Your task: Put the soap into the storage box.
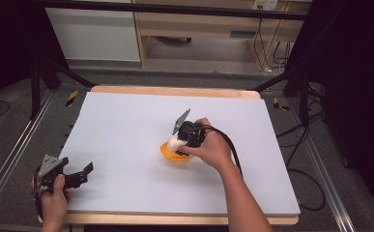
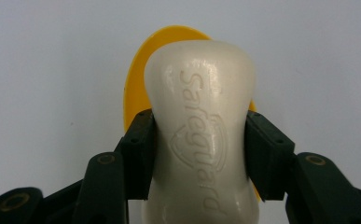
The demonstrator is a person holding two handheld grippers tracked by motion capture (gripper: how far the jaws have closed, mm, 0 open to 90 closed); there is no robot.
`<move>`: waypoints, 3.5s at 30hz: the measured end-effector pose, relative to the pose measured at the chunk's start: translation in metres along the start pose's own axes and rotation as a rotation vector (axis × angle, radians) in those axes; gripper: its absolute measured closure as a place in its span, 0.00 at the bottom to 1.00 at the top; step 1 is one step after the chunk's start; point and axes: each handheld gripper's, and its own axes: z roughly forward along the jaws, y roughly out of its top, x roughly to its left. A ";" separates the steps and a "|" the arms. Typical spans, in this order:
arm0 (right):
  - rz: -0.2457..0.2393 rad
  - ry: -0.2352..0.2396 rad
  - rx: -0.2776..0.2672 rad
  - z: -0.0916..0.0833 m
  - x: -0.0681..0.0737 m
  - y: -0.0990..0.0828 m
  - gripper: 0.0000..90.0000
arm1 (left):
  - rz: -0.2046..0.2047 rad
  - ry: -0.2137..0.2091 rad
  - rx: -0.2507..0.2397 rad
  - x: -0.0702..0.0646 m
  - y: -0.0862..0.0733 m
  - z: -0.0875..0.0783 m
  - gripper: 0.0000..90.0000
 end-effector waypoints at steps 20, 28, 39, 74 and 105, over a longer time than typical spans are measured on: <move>0.052 0.025 -0.058 0.003 -0.003 -0.002 0.42 | 0.007 0.003 0.005 0.000 0.000 0.001 0.00; 0.093 -0.032 -0.093 -0.012 -0.001 -0.011 0.31 | 0.008 0.004 0.004 -0.001 0.000 0.000 0.00; 0.187 -0.072 -0.120 -0.025 -0.002 -0.048 0.22 | 0.013 0.006 0.006 -0.001 0.000 0.001 0.01; 0.350 -0.143 -0.190 -0.036 0.015 -0.137 0.01 | 0.017 0.007 0.003 -0.002 0.000 0.000 0.01; 0.472 -0.213 -0.284 -0.065 0.037 -0.226 0.01 | 0.031 0.004 0.000 -0.003 0.000 0.000 0.01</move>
